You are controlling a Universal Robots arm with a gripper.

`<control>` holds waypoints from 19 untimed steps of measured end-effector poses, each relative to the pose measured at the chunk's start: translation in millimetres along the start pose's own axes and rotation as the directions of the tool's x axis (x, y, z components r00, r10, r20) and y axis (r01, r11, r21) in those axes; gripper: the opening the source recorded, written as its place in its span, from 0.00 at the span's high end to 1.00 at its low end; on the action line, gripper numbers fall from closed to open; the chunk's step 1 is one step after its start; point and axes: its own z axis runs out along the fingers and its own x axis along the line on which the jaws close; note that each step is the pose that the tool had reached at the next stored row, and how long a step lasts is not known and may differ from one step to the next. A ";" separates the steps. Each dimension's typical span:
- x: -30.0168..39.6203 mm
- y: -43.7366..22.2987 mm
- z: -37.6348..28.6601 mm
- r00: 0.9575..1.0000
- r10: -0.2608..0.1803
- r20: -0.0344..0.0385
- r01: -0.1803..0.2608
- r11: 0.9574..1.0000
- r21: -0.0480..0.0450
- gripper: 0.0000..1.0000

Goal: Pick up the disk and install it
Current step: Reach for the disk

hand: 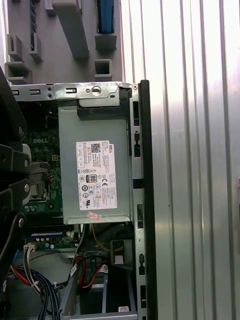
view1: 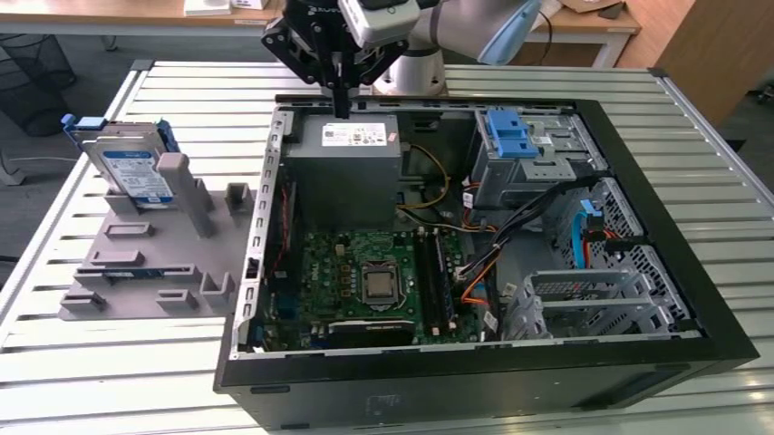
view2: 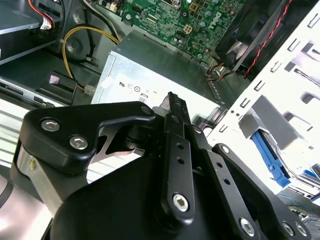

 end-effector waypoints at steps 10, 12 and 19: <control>3.5 -0.3 -0.1 1.000 0.000 0.000 0.000 1.000 0.000 0.89; 4.5 -0.3 -0.1 1.000 0.000 0.000 0.000 1.000 0.000 0.89; 7.3 -0.5 -0.2 1.000 0.000 0.000 0.000 1.000 0.000 0.89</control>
